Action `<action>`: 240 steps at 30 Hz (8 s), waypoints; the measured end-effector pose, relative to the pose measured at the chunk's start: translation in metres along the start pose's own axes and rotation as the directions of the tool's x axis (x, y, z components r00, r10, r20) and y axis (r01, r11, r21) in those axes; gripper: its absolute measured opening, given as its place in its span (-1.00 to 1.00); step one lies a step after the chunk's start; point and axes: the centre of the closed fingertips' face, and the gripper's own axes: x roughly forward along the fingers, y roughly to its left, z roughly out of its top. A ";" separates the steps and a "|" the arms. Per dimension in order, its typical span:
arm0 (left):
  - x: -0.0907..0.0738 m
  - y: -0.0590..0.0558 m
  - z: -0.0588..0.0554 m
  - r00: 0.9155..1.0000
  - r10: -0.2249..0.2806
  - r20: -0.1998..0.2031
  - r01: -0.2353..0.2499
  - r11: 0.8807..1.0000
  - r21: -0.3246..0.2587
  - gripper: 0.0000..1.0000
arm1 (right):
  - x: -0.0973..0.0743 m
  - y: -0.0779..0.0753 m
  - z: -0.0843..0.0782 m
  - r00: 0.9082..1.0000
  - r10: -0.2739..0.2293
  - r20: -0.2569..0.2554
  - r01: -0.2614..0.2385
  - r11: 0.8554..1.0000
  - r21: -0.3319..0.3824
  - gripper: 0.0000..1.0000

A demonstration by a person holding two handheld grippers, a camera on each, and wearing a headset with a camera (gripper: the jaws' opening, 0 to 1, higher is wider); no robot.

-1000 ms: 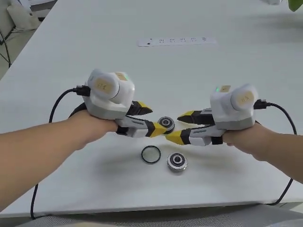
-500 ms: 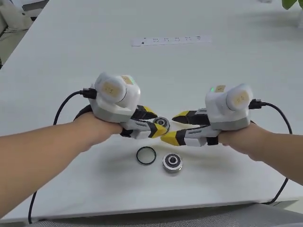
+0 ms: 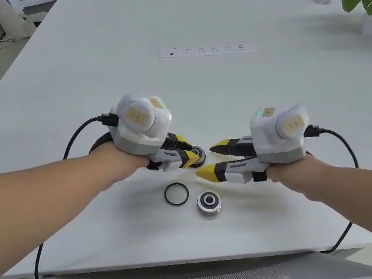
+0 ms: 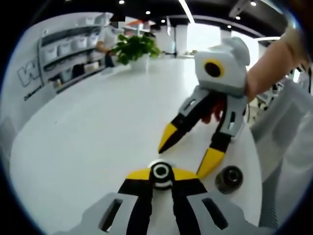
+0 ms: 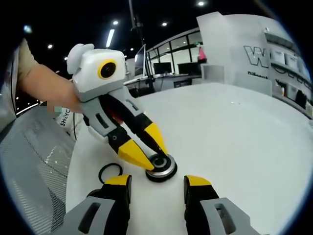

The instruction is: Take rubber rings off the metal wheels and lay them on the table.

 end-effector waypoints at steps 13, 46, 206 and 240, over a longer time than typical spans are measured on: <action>-0.001 -0.002 0.001 1.000 0.027 0.002 -0.027 0.999 0.020 -0.72 | 0.011 0.003 0.005 1.000 -0.005 0.015 0.005 1.000 0.004 -0.21; -0.002 -0.002 -0.001 0.999 0.041 0.006 -0.041 0.999 0.013 -0.73 | 0.004 0.002 0.003 0.999 -0.044 0.002 0.044 0.999 -0.031 -0.62; 0.003 0.002 -0.002 0.994 0.104 -0.017 -0.104 0.994 0.011 -0.76 | -0.007 0.006 0.021 0.981 -0.013 0.192 -0.087 0.860 0.502 -1.00; 0.003 0.000 0.001 0.997 0.081 -0.014 -0.081 0.997 0.012 -0.70 | -0.012 0.001 0.016 0.986 -0.040 0.162 -0.054 0.841 0.539 -1.00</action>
